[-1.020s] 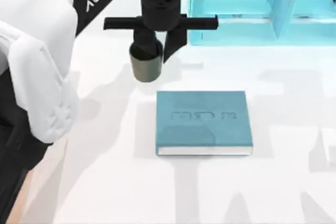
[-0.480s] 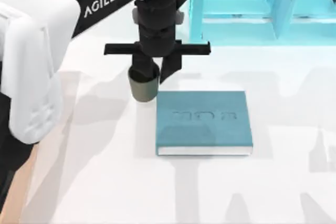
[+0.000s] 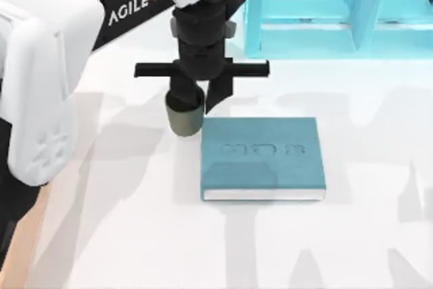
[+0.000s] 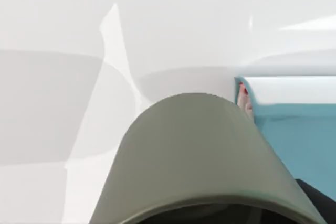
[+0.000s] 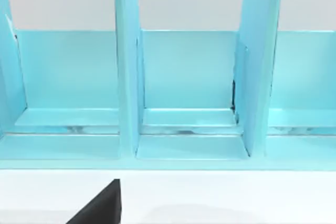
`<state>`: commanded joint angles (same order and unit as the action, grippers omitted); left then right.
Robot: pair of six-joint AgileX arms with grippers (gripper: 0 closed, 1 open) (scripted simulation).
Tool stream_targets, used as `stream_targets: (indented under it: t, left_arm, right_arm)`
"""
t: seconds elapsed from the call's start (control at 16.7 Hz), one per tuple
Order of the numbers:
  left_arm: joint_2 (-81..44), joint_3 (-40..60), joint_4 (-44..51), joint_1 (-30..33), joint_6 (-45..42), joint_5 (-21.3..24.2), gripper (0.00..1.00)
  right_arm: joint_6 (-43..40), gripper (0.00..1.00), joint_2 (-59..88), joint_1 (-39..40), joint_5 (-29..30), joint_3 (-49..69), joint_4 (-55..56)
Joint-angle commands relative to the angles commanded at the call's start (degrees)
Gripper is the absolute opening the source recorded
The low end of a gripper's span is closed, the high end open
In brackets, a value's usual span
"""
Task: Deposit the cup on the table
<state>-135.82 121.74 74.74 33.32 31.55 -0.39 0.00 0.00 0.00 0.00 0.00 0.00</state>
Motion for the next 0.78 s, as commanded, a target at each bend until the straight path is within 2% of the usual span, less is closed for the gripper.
stream_targets:
  t: [0.72, 0.78]
  left_arm:
    - [0.00, 0.00, 0.00, 0.00, 0.00, 0.00, 0.98]
    - [0.00, 0.00, 0.00, 0.00, 0.00, 0.00, 1.00]
  right_arm:
    - [0.00, 1.00, 0.00, 0.00, 0.00, 0.00, 0.00]
    - [0.00, 1.00, 0.00, 0.00, 0.00, 0.00, 0.00]
